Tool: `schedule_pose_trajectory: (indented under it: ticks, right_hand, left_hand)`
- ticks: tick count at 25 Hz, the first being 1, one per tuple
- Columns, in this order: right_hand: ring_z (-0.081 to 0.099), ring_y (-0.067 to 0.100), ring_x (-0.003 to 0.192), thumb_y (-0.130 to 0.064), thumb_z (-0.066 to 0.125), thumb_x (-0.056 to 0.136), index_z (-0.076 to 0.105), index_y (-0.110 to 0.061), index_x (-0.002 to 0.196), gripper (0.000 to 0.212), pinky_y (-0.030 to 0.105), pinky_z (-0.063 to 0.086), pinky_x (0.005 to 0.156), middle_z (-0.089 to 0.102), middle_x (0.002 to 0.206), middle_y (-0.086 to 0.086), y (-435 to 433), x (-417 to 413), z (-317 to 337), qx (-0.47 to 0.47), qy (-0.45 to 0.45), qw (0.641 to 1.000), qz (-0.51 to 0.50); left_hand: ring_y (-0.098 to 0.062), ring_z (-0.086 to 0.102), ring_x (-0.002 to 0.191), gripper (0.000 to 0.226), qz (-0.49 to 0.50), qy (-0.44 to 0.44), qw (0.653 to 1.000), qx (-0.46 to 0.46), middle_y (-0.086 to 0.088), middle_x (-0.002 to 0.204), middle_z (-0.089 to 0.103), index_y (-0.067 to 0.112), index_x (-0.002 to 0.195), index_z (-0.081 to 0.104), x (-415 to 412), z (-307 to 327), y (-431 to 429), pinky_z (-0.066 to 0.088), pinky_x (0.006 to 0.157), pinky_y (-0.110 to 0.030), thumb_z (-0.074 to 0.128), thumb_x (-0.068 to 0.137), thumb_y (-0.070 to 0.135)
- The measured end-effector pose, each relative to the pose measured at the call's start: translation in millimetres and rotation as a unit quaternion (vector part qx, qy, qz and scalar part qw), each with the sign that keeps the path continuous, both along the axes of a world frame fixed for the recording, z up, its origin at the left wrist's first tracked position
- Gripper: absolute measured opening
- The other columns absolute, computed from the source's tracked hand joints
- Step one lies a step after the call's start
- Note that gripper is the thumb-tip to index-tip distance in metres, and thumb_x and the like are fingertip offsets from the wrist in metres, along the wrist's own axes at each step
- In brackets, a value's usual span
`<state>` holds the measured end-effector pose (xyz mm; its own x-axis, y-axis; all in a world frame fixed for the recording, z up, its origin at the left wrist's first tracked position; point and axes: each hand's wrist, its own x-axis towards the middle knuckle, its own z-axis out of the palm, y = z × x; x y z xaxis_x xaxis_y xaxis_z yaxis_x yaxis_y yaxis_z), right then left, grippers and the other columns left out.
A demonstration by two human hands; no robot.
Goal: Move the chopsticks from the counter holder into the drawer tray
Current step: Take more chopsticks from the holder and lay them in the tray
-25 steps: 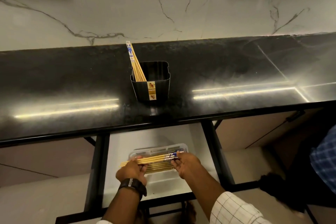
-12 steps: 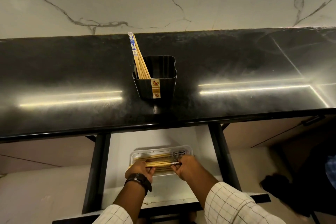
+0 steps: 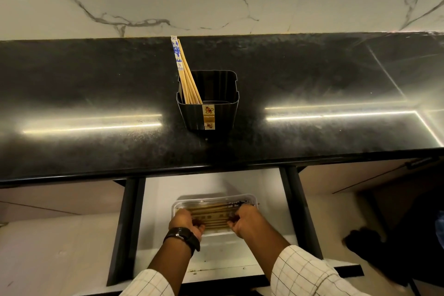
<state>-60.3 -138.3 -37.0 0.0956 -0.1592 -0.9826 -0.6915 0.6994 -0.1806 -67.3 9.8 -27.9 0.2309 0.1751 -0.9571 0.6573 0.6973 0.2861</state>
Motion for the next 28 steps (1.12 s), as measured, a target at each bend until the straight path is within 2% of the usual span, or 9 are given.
schedule_pose_trajectory:
  ticks: [4,8,12,14,16,17,21,25,28]
  right_hand:
    - [0.067,0.032,0.105,0.001,0.043,0.102,0.059,-0.001,0.126,0.029,0.042,0.058,0.085,0.066,0.126,0.020,15.4,-1.9,1.5,-0.045,-0.031,0.998,0.016]
    - [0.067,0.033,0.095,0.006,0.039,0.100,0.058,0.000,0.127,0.033,0.043,0.059,0.070,0.069,0.118,0.019,18.2,-5.9,1.8,-0.025,-0.046,0.999,0.011]
    - [0.064,0.035,0.115,0.010,0.040,0.100,0.054,0.003,0.133,0.036,0.042,0.058,0.090,0.063,0.129,0.023,11.6,-9.0,8.8,-0.021,-0.035,0.999,0.005]
    - [0.070,0.034,0.104,0.003,0.051,0.100,0.058,0.005,0.125,0.026,0.036,0.063,0.075,0.066,0.121,0.025,6.3,-8.9,14.0,-0.066,-0.031,0.997,-0.004]
    - [0.072,0.025,0.072,-0.007,0.058,0.100,0.064,0.005,0.108,0.015,0.025,0.057,0.047,0.071,0.097,0.019,-7.4,-8.3,18.5,-0.190,-0.027,0.981,0.000]
    - [0.067,0.022,0.065,-0.011,0.058,0.101,0.064,0.002,0.104,0.015,0.024,0.053,0.044,0.069,0.087,0.014,-16.5,-7.1,22.1,-0.267,-0.029,0.963,0.013]
    - [0.064,0.025,0.085,-0.017,0.051,0.103,0.064,-0.002,0.116,0.024,0.031,0.048,0.070,0.051,0.074,0.009,-55.6,-4.9,19.5,-0.314,-0.004,0.942,0.115]
    - [0.068,0.026,0.085,-0.045,0.068,0.091,0.066,-0.005,0.105,0.043,0.036,0.057,0.079,0.071,0.091,0.012,-66.0,-8.6,7.7,-0.230,-0.025,0.948,0.216]
    - [0.071,0.027,0.079,-0.045,0.078,0.084,0.063,-0.009,0.100,0.042,0.032,0.055,0.059,0.075,0.091,0.012,-61.2,-9.5,6.1,-0.194,-0.072,0.946,0.249]
  left_hand:
    - [-0.036,0.056,0.120,0.036,-0.030,-0.007,1.000,-0.004,-0.021,0.132,0.057,0.009,0.139,0.051,-0.4,3.3,-1.8,0.051,0.092,-0.043,0.047,0.103,0.012]
    - [-0.032,0.059,0.094,0.027,-0.076,-0.021,0.997,-0.008,-0.016,0.103,0.062,0.008,0.128,0.056,1.8,3.8,-0.1,0.047,0.086,-0.045,0.048,0.103,0.018]
    - [-0.037,0.059,0.114,0.031,-0.076,-0.026,0.997,-0.009,-0.020,0.122,0.064,0.011,0.130,0.055,1.4,4.4,6.7,0.048,0.091,-0.049,0.050,0.103,0.025]
    - [-0.037,0.060,0.116,0.031,-0.081,-0.029,0.996,-0.008,-0.020,0.124,0.064,0.011,0.130,0.055,0.2,6.0,8.1,0.050,0.091,-0.048,0.052,0.102,0.024]
    - [-0.037,0.062,0.108,0.027,-0.085,-0.036,0.996,0.002,-0.019,0.115,0.066,0.011,0.127,0.057,-1.4,8.2,8.6,0.052,0.088,-0.048,0.054,0.102,0.022]
    - [-0.036,0.064,0.104,0.026,-0.085,-0.040,0.995,0.014,-0.018,0.111,0.067,0.011,0.125,0.058,-1.9,9.1,9.0,0.054,0.088,-0.047,0.055,0.101,0.021]
    - [-0.039,0.066,0.112,0.024,-0.103,-0.045,0.992,0.053,-0.021,0.118,0.069,0.006,0.123,0.061,-5.0,9.1,8.9,0.057,0.092,-0.046,0.054,0.102,0.016]
    - [-0.038,0.067,0.107,0.017,-0.110,-0.043,0.991,0.064,-0.023,0.117,0.069,0.006,0.114,0.062,-8.4,9.0,5.8,0.058,0.082,-0.041,0.052,0.102,0.012]
    - [-0.033,0.065,0.093,0.016,-0.113,-0.041,0.990,0.076,-0.021,0.109,0.069,0.006,0.112,0.063,-7.6,9.0,6.3,0.058,0.076,-0.040,0.053,0.102,0.012]
